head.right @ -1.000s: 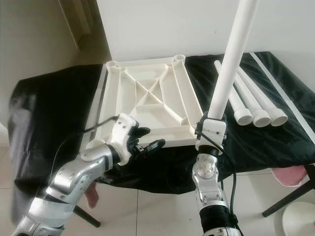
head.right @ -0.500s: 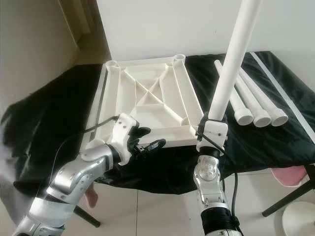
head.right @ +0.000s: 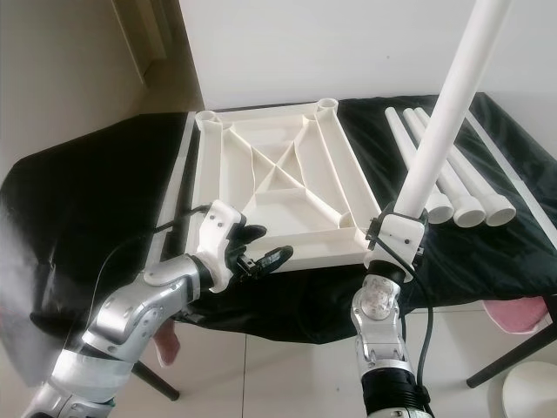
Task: Building children table
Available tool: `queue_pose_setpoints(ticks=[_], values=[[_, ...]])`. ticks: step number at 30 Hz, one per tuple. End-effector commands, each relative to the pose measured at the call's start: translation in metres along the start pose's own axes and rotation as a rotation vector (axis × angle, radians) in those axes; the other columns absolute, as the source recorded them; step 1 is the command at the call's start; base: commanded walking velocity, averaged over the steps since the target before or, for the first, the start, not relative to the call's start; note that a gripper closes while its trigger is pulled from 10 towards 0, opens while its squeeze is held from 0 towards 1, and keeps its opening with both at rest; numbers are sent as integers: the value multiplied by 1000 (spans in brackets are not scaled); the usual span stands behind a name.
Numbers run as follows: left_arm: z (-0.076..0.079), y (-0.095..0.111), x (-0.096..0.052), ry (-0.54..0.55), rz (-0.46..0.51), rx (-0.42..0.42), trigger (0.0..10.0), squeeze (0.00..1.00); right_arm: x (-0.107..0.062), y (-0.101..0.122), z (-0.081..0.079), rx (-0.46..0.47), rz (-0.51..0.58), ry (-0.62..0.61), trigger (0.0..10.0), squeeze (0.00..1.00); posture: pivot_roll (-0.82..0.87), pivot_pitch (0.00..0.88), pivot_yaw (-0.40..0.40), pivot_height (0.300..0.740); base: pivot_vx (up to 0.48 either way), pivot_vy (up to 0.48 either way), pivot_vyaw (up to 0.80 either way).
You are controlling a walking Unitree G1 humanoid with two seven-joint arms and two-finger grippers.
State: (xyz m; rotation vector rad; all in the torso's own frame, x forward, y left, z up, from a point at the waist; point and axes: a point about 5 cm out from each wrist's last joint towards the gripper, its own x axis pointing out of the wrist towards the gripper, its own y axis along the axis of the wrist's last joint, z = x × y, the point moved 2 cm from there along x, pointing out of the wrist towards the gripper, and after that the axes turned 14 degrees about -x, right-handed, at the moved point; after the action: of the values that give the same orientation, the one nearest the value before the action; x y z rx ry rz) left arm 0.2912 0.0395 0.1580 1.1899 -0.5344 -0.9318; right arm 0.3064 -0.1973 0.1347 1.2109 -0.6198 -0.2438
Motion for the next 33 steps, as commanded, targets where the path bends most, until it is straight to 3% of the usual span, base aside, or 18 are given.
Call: queue_pose_setpoints(ticks=[1, 3, 12, 23, 33], values=[[4, 0, -1, -75, -26, -1, 10000, 0, -4, -16, 8, -29, -65, -17, 10000, 0, -52, 0, 61, 740, 0, 0, 0], [4, 0, -1, -78, -28, 0, 10000, 0, 1, 0, 10, -5, 7, -23, 10000, 0, -53, 0, 61, 740, 0, 0, 0], [5, -1, -1, -81, -31, 2, 10000, 0, 8, 18, 9, 19, 70, -29, 10000, 0, -53, 0, 61, 740, 0, 0, 0], [6, -2, -1, -83, -34, 0, 10000, 0, -6, -11, 7, -2, -31, 9, 10000, 0, -53, 0, 63, 740, 0, 0, 0], [6, -2, -2, -85, -38, 0, 10000, 0, -7, -15, 7, -7, -52, 13, 10000, 0, -53, 0, 66, 740, 0, 0, 0]])
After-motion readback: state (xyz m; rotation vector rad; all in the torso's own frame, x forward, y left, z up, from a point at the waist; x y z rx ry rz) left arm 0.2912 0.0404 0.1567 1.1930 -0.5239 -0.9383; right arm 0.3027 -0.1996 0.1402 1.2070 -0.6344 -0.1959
